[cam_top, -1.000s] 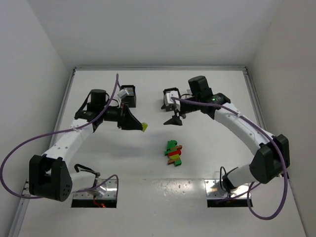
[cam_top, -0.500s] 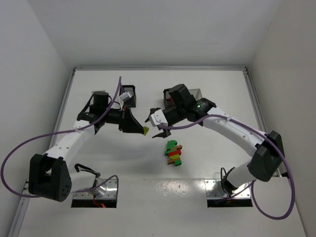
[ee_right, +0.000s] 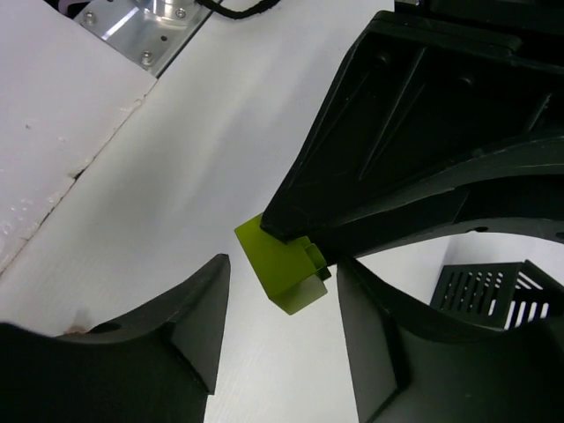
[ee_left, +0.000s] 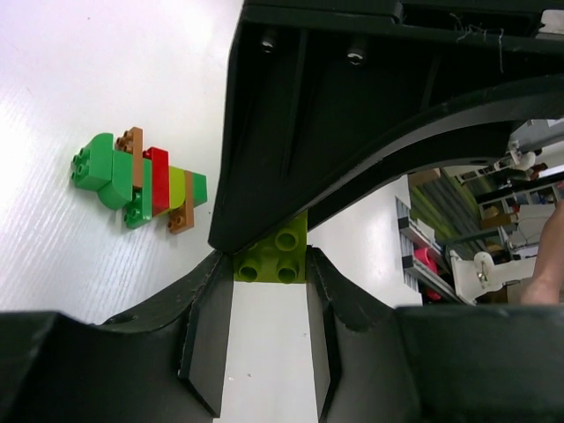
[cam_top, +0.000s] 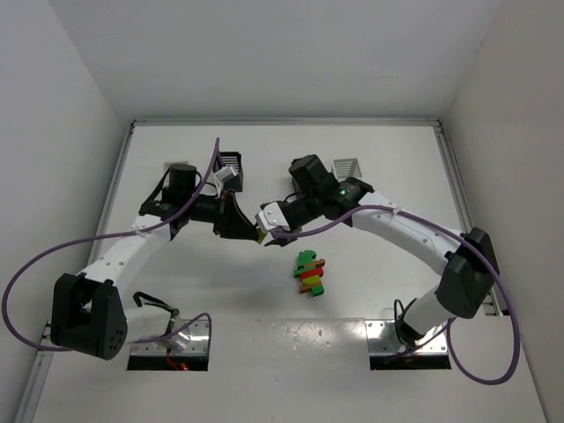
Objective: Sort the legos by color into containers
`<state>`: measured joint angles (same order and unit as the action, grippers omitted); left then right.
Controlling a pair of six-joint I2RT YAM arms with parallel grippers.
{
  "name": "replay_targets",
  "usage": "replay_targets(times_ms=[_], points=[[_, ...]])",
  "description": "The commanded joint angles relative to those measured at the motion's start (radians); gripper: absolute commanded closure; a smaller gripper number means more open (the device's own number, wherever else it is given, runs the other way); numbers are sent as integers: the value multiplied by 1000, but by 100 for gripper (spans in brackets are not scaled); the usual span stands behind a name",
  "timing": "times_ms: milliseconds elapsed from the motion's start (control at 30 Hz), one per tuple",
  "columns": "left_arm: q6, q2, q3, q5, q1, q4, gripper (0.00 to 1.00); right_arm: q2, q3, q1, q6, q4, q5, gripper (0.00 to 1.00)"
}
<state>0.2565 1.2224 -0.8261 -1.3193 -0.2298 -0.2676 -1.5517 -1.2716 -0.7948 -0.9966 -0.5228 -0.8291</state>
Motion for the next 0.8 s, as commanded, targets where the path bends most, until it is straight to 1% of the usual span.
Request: replay_targets(times_ms=[0, 33, 67, 133, 167, 200, 233, 300, 333, 400, 433, 467, 533, 567, 600, 633, 667, 733, 767], points=[[-10, -1, 7, -15, -9, 36, 100, -1, -41, -18, -10, 26, -34, 51], [-10, -1, 7, -3, -9, 36, 100, -1, -41, -18, -1, 26, -24, 54], [-19, -1, 16, -3, -9, 36, 100, 8, -41, -18, 0, 26, -24, 59], [-19, -1, 16, 6, -9, 36, 100, 8, -41, -18, 0, 26, -24, 65], [-19, -1, 16, 6, -9, 36, 100, 8, -41, -18, 0, 26, -24, 70], [-19, -1, 16, 6, -9, 36, 100, 8, -41, -18, 0, 26, -24, 72], [-19, -1, 16, 18, -9, 36, 97, 18, -41, -18, 0, 35, -24, 78], [-19, -1, 16, 29, -9, 36, 91, 18, -32, -18, 9, 35, -24, 84], [-19, -1, 16, 38, -9, 36, 85, 18, -32, -18, 18, 35, -24, 90], [-19, -1, 16, 48, -9, 36, 74, 28, -21, -18, 18, 35, -15, 94], [-19, -14, 16, 80, -9, 36, 64, 38, -9, -18, 27, 44, -4, 96], [-19, -29, 16, 100, -9, 36, 59, 38, 0, -18, 27, 44, -4, 97], [-10, -50, 27, 164, 0, 36, 49, 68, 47, -9, 58, 59, 5, 97], [-10, -78, 36, 192, 0, 36, 47, 79, 64, 3, 99, 72, 16, 97], [1, -93, 48, 219, 27, 36, 44, 106, 84, 3, 110, 81, 43, 98], [1, -110, 57, 276, 38, 36, 37, 123, 133, 15, 125, 92, 56, 98], [15, -147, 77, 301, 64, 45, 35, 142, 164, 35, 200, 142, 70, 98], [15, -179, 78, 359, 87, 45, 28, 192, 239, 58, 254, 167, 87, 98], [15, -191, 78, 382, 96, 45, 24, 205, 261, 83, 333, 187, 116, 98]])
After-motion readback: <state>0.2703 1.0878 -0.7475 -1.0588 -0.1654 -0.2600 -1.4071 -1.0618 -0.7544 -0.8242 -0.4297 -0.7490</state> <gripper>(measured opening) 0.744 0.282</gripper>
